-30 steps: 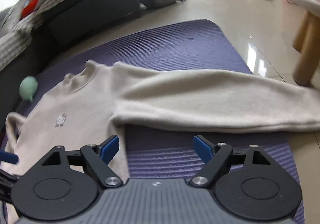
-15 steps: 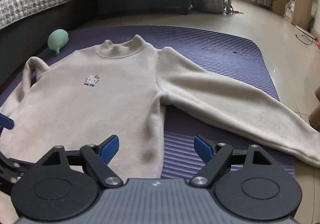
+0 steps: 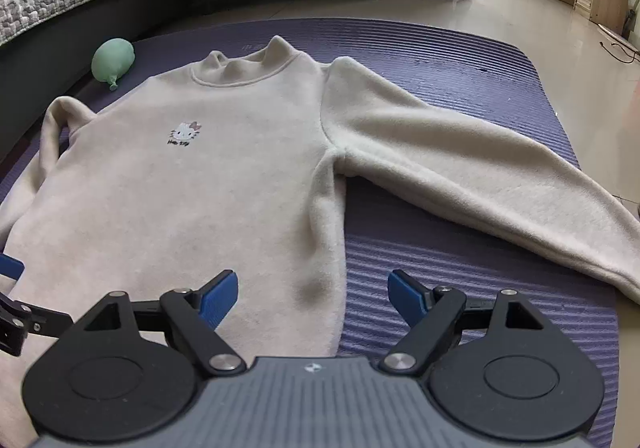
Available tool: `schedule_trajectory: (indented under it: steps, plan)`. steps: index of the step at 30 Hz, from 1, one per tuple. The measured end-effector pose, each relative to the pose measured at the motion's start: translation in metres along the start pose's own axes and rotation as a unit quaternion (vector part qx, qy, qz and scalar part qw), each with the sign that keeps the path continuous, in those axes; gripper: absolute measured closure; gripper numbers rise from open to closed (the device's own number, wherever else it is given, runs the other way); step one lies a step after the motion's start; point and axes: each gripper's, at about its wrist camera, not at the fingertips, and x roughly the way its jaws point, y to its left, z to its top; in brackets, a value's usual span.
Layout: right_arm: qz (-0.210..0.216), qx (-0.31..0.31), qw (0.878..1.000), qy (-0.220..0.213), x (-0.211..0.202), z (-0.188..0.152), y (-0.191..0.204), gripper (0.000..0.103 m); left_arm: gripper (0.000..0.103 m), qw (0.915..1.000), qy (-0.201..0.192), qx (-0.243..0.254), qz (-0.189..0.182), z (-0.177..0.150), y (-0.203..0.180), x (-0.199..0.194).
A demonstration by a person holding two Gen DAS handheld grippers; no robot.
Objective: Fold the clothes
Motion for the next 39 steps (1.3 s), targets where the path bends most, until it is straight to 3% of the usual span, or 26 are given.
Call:
schedule_trajectory:
  steps: [10,39]
  plan:
    - [-0.004,0.002,1.000,-0.001,-0.001,0.001,-0.002,0.020,0.000,0.9995,0.005,0.021,0.023,-0.003,-0.009,0.007]
    - [-0.005,-0.003,1.000,-0.002,0.000,0.004,-0.003,0.020,0.000,0.9993,0.007,0.023,0.030,0.002,-0.016,0.009]
